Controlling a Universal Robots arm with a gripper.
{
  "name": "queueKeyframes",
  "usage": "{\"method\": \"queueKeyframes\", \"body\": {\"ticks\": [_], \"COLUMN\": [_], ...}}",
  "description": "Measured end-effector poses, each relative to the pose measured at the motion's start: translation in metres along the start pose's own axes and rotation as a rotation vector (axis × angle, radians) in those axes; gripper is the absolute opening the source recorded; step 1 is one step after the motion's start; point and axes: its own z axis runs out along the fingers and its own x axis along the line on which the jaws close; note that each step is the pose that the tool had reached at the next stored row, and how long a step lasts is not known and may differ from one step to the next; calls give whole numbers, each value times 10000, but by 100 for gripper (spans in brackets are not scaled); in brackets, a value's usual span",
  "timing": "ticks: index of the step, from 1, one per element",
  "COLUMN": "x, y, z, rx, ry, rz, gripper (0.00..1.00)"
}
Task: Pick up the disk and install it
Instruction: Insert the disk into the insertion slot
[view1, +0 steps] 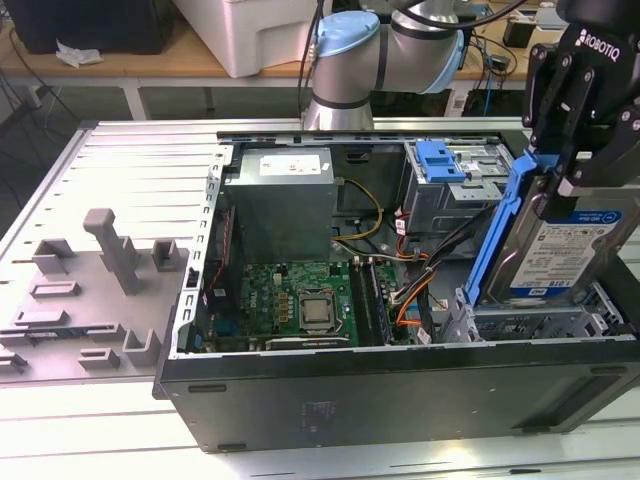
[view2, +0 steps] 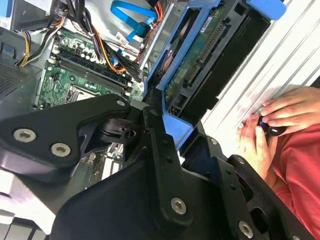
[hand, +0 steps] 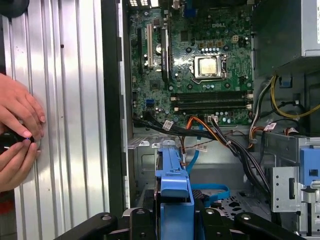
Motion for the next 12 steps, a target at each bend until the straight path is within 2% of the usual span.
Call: {"method": "queueKeyframes", "body": {"ticks": [3, 5, 8, 12], "x": [-1, -10, -19, -19], "y": [0, 0, 0, 0], "z": [-8, -18, -30, -30], "rx": [2, 6, 9, 9], "ry": [57, 146, 210, 217], "rz": [-1, -3, -3, -3], "gripper": [37, 37, 37, 37]}}
